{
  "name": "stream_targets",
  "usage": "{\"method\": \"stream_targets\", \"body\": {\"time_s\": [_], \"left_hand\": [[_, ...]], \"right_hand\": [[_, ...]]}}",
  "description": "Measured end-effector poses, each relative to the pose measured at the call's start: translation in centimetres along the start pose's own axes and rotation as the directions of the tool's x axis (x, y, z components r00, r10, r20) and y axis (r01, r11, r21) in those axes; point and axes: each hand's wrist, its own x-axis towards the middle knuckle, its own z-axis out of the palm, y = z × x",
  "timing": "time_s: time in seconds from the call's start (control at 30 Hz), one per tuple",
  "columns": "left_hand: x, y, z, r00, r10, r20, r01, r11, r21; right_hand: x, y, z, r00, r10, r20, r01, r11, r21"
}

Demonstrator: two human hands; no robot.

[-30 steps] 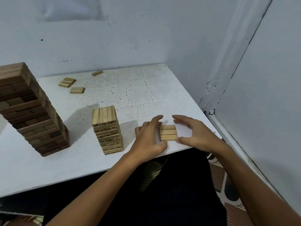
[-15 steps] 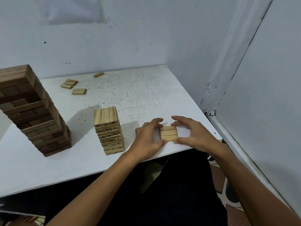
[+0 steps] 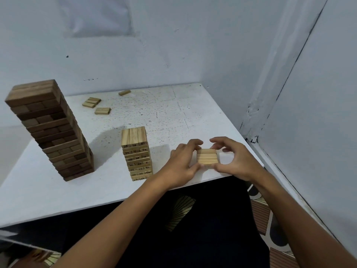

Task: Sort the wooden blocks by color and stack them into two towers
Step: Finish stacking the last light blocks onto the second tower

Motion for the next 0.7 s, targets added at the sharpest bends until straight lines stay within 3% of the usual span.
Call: {"method": "stream_targets", "body": {"time_s": [0.17, 0.47, 0.7], "left_hand": [[0.1, 2.1, -2.5, 0.997, 0.051, -0.065, -0.054, 0.997, -0.046], [-1.7, 4.2, -10.0, 0.955, 0.164, -0.248, -0.159, 0.987, 0.04], [-4.3, 1.2, -14.5, 0.955, 0.099, -0.279, -0.085, 0.994, 0.063]], "right_hand": [[0.7, -2.6, -1.3, 0.993, -0.103, -0.055, 0.105, 0.994, 0.039], [4.0, -9.3, -1.3, 0.95, -0.295, -0.106, 0.309, 0.937, 0.162], [7.1, -12.5, 2.6, 0.938, -0.347, -0.022, 0.345, 0.921, 0.182]]}}
